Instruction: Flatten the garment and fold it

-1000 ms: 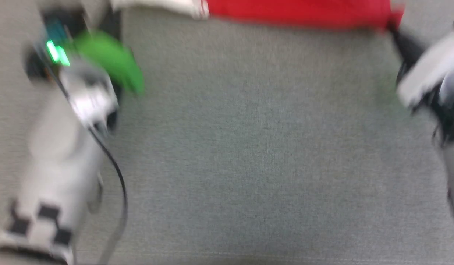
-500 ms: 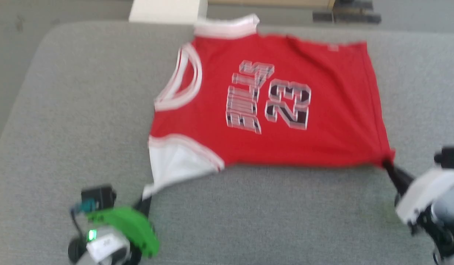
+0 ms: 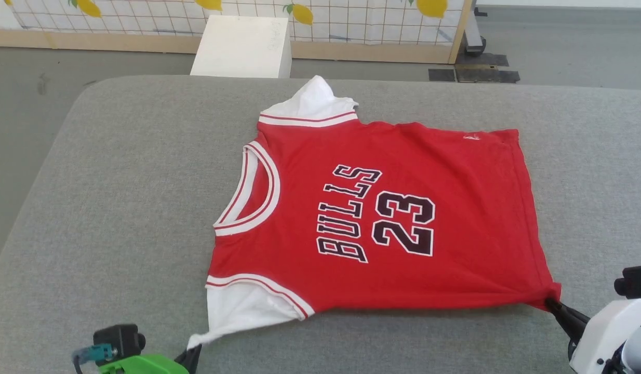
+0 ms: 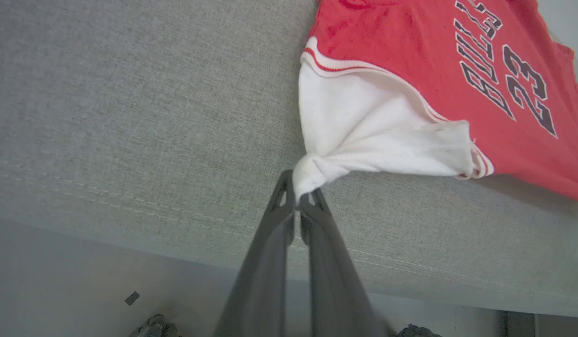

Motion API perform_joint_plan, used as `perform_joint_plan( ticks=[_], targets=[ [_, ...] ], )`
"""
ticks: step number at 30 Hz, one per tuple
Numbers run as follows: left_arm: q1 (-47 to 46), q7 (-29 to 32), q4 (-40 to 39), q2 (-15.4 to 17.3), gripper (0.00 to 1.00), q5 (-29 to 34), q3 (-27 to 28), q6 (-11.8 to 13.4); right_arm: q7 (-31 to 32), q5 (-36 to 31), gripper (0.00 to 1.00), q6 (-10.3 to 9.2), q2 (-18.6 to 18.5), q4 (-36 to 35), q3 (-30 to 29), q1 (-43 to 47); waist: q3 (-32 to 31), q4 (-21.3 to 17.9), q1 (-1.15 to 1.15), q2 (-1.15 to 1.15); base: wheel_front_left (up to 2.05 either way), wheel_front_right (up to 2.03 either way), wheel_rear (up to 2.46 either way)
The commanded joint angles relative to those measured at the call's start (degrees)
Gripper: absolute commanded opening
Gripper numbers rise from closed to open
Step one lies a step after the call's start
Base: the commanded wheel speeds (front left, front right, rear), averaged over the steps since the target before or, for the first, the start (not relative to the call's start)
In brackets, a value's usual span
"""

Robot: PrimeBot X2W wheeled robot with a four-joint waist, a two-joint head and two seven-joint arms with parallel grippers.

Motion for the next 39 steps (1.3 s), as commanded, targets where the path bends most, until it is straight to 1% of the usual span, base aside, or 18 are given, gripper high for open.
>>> perform_joint_plan(
  ticks=[1,6,10,15,20,26,32,39],
  targets=[
    [-0.1,-0.5,-0.8,1.1,0.00,0.2,0.4,0.1,0.8,-0.9,0.00,-0.09,0.5,-1.2,-0.8,0.4,0.1,-0.1,0.01,0.00,0.00,0.00,0.00],
    [-4.6,-0.7,-3.5,2.3,0.00,2.8,0.0,-0.5,3.6,-2.6,0.00,-0.09,1.1,-4.7,-1.8,-1.0,1.2,-0.3,0.01,0.00,0.00,0.00,0.00],
    [-11.6,0.7,-4.6,3.1,0.00,5.4,-1.0,-1.4,6.1,-3.8,0.00,-0.09,1.3,-6.4,-3.0,-3.7,3.1,-0.6,0.01,0.00,0.00,0.00,0.00],
    [-22.0,3.3,-3.1,3.7,0.00,7.9,-2.4,-3.5,10.1,-5.5,0.00,-0.09,1.5,-7.2,-3.7,-9.9,7.5,-1.7,0.01,0.00,0.00,0.00,0.00],
    [-32.0,5.1,0.9,3.2,0.00,9.3,-3.1,-6.0,15.3,-7.4,0.00,-0.09,0.6,-5.7,-2.0,-17.4,13.1,-2.6,0.01,0.00,0.00,0.00,0.00],
    [-40.7,6.4,7.3,1.9,0.00,10.3,-4.1,-8.1,20.7,-9.5,0.00,-0.09,-0.5,-2.2,1.6,-24.9,18.6,-3.2,0.01,0.00,0.00,0.00,0.00],
    [-45.3,5.4,13.7,0.1,0.00,10.6,-4.7,-9.6,24.3,-11.4,0.00,-0.09,-1.2,1.2,4.4,-30.0,22.4,-3.1,0.01,0.00,0.00,0.00,0.00],
    [-46.8,5.7,20.5,-1.7,0.00,10.1,-5.8,-10.7,28.2,-11.8,0.00,-0.09,-1.6,4.4,6.6,-32.0,24.0,-2.8,0.01,0.00,0.00,0.00,0.00]
  ],
)
